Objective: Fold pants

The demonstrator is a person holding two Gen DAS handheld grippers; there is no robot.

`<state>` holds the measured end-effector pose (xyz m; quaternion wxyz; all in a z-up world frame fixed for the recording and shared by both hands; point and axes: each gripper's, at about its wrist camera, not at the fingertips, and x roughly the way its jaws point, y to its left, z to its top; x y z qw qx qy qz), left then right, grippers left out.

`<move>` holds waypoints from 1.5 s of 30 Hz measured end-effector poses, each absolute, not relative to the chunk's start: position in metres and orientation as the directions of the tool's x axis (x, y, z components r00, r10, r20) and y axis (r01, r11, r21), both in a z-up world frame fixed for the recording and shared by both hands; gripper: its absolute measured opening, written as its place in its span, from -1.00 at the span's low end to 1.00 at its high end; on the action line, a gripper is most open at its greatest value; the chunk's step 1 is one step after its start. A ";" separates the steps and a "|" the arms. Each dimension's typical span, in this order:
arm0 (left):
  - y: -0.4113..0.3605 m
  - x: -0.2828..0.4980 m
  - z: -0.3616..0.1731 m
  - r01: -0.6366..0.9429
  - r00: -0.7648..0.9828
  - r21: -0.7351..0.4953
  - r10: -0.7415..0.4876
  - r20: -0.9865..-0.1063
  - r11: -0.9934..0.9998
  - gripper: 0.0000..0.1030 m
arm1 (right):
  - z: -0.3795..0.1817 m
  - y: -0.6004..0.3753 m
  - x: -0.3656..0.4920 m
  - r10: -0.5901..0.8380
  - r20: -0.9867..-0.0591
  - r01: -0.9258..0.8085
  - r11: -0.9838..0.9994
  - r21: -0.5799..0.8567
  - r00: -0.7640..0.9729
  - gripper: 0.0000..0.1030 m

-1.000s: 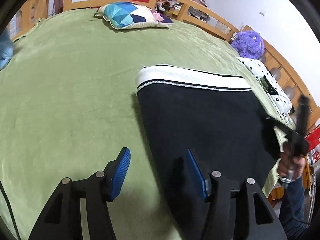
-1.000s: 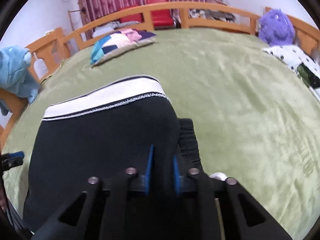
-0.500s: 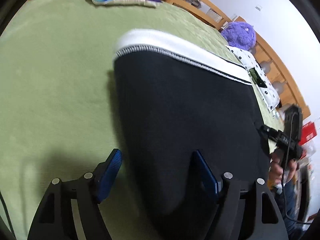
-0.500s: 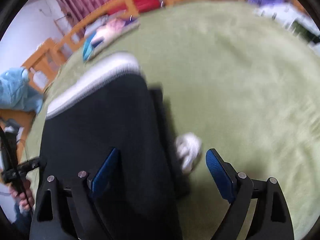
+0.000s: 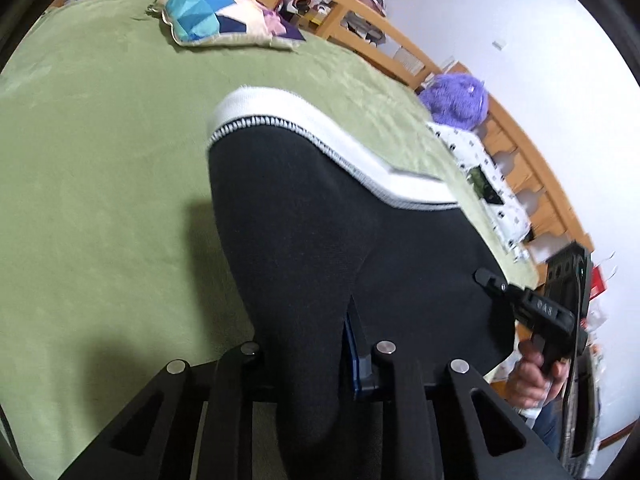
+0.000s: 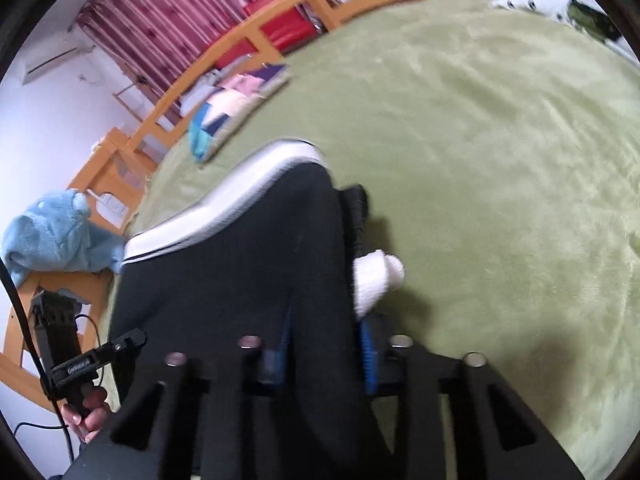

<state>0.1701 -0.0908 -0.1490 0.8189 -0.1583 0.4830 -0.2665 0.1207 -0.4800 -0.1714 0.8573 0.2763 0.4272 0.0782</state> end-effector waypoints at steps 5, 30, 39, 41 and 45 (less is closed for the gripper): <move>-0.016 0.171 -0.110 0.246 0.492 -0.405 -0.473 -0.731 0.881 -0.60 | -0.149 -0.410 0.120 0.465 -0.638 0.022 0.798 0.603 0.614 -0.61; 0.054 0.047 -0.183 0.153 0.548 -0.097 -0.166 -0.820 0.983 0.18 | -0.190 -0.273 0.049 0.330 -0.751 -0.144 0.942 0.305 0.571 -0.09; 0.065 0.064 -0.136 0.162 0.619 -0.074 -0.160 -0.769 0.984 0.18 | -0.144 -0.265 0.051 0.300 -0.721 -0.181 0.954 0.241 0.624 0.04; 0.064 0.081 -0.127 0.157 0.626 -0.079 -0.161 -0.763 0.984 0.18 | -0.128 -0.262 0.066 0.276 -0.687 -0.176 0.961 0.214 0.672 0.14; 0.058 0.117 -0.115 0.178 0.639 -0.117 -0.205 -0.742 0.977 0.18 | -0.119 -0.259 0.112 0.218 -0.663 -0.122 0.974 0.189 0.717 0.15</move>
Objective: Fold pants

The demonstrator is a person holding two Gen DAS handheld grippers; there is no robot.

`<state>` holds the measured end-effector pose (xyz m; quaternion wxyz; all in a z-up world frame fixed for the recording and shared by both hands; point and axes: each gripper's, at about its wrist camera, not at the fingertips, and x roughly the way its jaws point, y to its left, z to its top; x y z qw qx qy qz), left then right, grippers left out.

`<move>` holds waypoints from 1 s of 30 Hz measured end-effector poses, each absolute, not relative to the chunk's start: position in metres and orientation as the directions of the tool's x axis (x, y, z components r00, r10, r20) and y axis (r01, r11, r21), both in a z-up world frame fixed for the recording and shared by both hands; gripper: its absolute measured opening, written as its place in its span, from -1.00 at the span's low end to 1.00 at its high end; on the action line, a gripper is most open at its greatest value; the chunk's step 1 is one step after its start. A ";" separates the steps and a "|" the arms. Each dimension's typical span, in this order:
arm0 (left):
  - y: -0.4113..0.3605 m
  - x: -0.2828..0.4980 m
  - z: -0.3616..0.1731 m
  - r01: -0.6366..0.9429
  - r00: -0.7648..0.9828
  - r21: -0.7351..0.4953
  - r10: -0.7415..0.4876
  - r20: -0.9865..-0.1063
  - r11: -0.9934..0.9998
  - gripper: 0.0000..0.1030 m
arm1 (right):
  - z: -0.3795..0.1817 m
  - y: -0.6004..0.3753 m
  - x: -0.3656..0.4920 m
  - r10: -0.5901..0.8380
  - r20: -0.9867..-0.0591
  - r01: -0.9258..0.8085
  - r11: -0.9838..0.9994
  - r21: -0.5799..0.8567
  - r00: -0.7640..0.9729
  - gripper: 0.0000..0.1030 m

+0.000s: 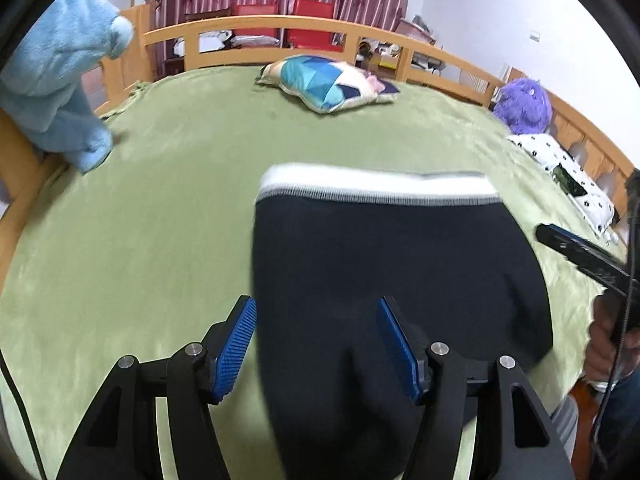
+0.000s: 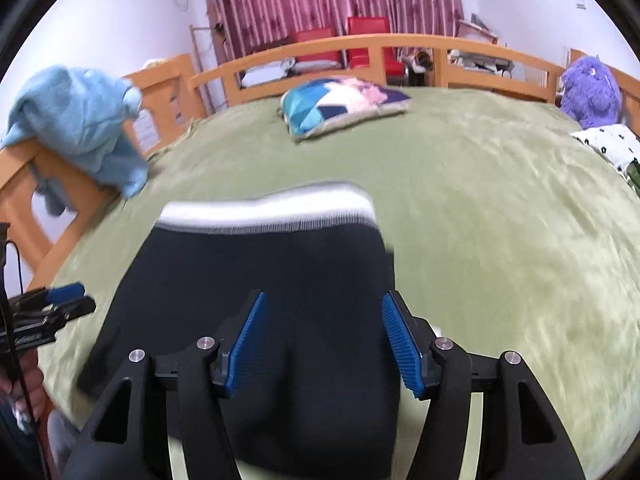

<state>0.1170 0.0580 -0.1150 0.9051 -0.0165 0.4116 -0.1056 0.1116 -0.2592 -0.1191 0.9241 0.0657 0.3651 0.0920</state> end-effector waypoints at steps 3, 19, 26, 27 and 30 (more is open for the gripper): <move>0.048 0.151 -0.114 0.187 0.642 -0.122 -0.215 -0.736 0.975 0.20 | -0.123 -0.256 0.149 0.228 -0.654 -0.112 0.970 0.215 0.721 0.15; 0.031 0.232 -0.175 0.104 0.563 -0.070 -0.116 -0.818 0.992 0.42 | -0.195 -0.275 0.235 0.265 -0.749 -0.044 0.953 0.301 0.607 0.35; 0.042 0.152 -0.167 0.152 0.526 -0.082 -0.151 -0.837 0.985 0.38 | -0.180 -0.277 0.180 0.169 -0.732 -0.010 0.976 0.217 0.660 0.36; 0.039 0.131 -0.169 0.160 0.530 -0.071 -0.146 -0.835 0.985 0.38 | -0.180 -0.278 0.166 0.163 -0.737 -0.007 0.978 0.209 0.656 0.36; 0.032 0.086 -0.175 0.142 0.549 -0.048 -0.119 -0.827 0.989 0.40 | -0.185 -0.289 0.126 0.179 -0.742 0.008 0.971 0.241 0.646 0.36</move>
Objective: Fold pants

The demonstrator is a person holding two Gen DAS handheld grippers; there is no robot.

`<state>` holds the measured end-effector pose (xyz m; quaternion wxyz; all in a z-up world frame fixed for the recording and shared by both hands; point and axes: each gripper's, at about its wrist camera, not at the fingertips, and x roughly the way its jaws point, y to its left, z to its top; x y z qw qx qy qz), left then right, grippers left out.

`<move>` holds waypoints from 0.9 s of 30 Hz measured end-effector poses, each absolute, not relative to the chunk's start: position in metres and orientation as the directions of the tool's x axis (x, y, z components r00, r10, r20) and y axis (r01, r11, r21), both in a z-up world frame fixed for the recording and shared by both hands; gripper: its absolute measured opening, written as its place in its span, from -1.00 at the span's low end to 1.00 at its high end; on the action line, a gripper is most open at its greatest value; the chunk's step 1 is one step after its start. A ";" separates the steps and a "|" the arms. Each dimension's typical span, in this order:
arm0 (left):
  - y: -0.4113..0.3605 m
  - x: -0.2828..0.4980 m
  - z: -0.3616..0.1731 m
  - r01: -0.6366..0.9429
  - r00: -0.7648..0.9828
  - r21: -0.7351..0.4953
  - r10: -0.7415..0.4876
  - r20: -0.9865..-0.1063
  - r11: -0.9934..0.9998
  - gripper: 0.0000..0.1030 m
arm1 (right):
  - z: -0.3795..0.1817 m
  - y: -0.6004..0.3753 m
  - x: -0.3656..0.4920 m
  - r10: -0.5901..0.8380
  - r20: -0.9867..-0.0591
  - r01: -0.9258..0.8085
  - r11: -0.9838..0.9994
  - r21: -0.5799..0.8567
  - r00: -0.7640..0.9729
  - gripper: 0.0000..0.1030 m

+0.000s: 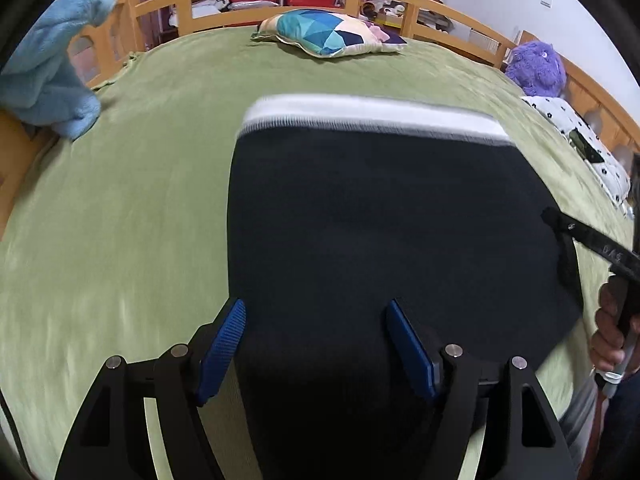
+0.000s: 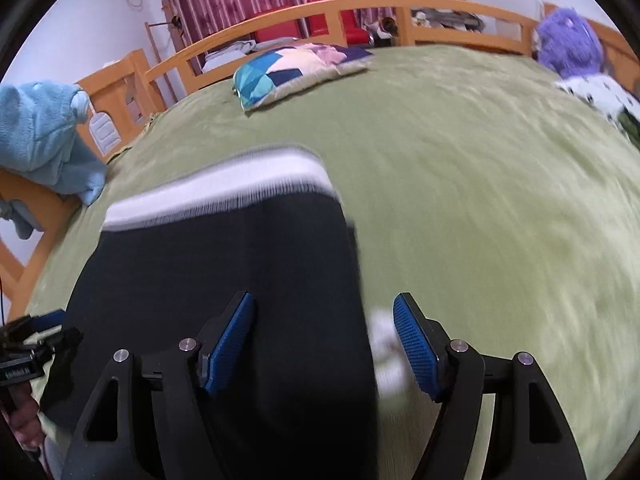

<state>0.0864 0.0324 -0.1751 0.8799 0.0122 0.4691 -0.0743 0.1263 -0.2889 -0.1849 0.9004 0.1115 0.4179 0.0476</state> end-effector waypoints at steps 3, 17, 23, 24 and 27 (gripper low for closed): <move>0.036 0.054 -0.178 0.103 0.539 -0.092 -0.133 -0.832 0.990 0.43 | -0.191 -0.303 0.088 0.206 -0.741 0.034 0.955 0.295 0.639 0.38; 0.006 -0.028 -0.044 0.101 0.708 -0.054 -0.110 -0.698 0.993 0.46 | -0.071 -0.292 -0.020 0.073 -0.686 0.061 0.984 0.169 0.724 0.44; -0.012 -0.065 -0.011 0.102 0.755 -0.067 -0.121 -0.644 0.992 0.60 | -0.023 -0.282 -0.049 0.082 -0.639 0.032 0.986 0.166 0.765 0.62; -0.013 -0.069 -0.009 0.096 0.760 -0.064 -0.115 -0.640 0.993 0.64 | -0.019 -0.281 -0.053 0.085 -0.642 0.030 0.986 0.166 0.762 0.62; -0.016 -0.074 -0.006 0.089 0.759 -0.070 -0.113 -0.642 0.994 0.69 | -0.016 -0.280 -0.063 0.051 -0.649 0.059 0.987 0.147 0.759 0.75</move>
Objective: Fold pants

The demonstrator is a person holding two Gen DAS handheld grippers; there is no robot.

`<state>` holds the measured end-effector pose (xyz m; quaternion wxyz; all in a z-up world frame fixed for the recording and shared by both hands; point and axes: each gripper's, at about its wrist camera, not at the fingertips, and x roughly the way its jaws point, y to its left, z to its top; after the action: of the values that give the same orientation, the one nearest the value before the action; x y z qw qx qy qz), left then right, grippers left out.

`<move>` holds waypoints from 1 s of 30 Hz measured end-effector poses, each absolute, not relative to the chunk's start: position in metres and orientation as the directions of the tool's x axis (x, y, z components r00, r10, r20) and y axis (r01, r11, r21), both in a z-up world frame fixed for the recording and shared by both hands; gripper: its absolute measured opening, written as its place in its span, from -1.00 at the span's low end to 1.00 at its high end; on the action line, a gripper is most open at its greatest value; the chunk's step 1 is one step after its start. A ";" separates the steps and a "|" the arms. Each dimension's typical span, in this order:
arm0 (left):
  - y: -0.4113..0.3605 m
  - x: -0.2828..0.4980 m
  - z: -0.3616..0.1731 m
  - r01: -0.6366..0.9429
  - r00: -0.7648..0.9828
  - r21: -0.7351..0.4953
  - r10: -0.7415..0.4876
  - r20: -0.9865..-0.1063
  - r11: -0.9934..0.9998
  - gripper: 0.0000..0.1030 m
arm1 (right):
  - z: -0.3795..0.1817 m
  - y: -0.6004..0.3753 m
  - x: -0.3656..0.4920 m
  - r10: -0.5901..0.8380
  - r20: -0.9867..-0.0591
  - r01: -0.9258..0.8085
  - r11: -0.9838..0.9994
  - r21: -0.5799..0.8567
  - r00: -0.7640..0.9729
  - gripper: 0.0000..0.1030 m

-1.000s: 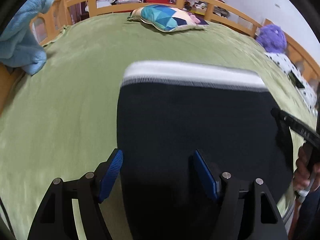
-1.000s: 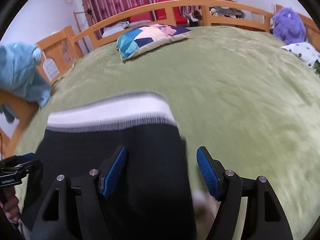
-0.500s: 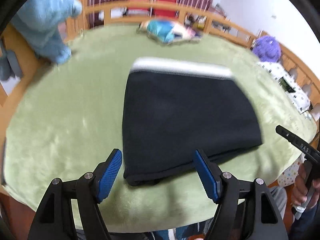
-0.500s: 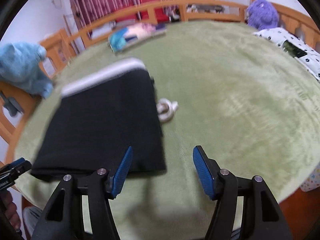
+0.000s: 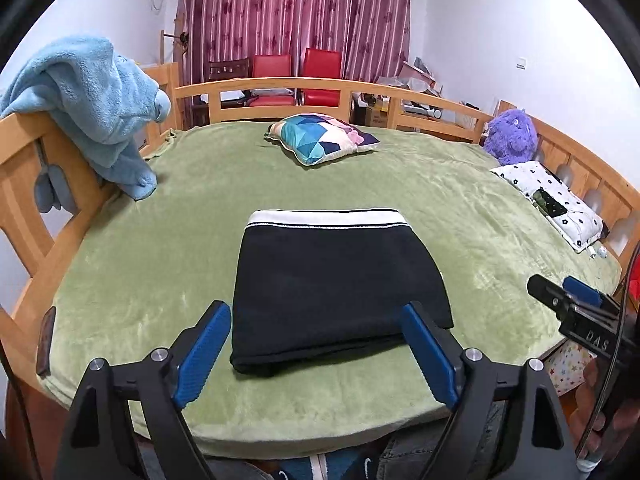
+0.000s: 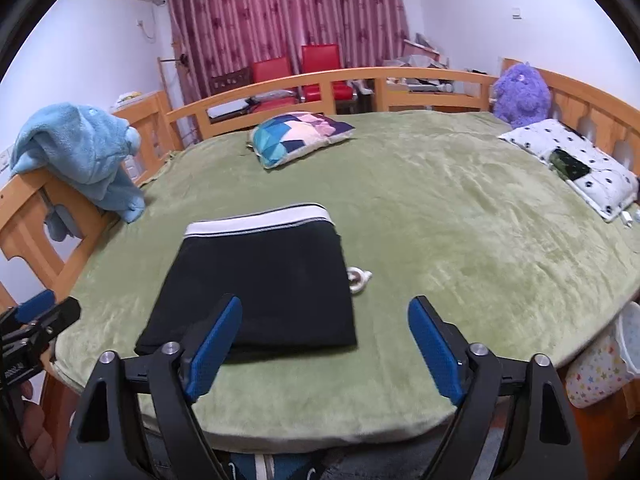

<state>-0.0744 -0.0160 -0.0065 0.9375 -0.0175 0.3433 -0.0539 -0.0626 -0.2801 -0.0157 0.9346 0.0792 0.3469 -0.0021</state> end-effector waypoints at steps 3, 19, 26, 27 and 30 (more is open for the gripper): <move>-0.018 -0.080 -0.005 0.090 0.757 -0.070 -0.114 -0.643 0.993 0.70 | -0.015 -0.281 -0.074 0.027 -0.623 0.074 0.988 0.135 0.782 0.89; -0.024 -0.092 0.002 0.080 0.776 -0.040 -0.087 -0.625 0.996 0.76 | -0.014 -0.273 -0.086 -0.031 -0.623 0.087 0.994 0.060 0.782 0.99; -0.019 -0.092 0.002 0.068 0.778 -0.042 -0.079 -0.624 0.997 0.76 | -0.015 -0.270 -0.087 -0.032 -0.622 0.086 0.995 0.058 0.782 0.99; -0.018 -0.092 0.003 0.066 0.778 -0.041 -0.077 -0.623 0.997 0.76 | -0.015 -0.270 -0.087 -0.034 -0.622 0.088 0.995 0.057 0.782 0.99; -0.017 -0.092 0.002 0.064 0.779 -0.041 -0.076 -0.622 0.997 0.76 | -0.015 -0.270 -0.088 -0.037 -0.622 0.090 0.994 0.054 0.782 0.99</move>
<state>-0.0924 -0.0173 0.0024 0.9431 -0.0087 0.3303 -0.0372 -0.0884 -0.2698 -0.0152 0.9432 0.0402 0.3281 -0.0338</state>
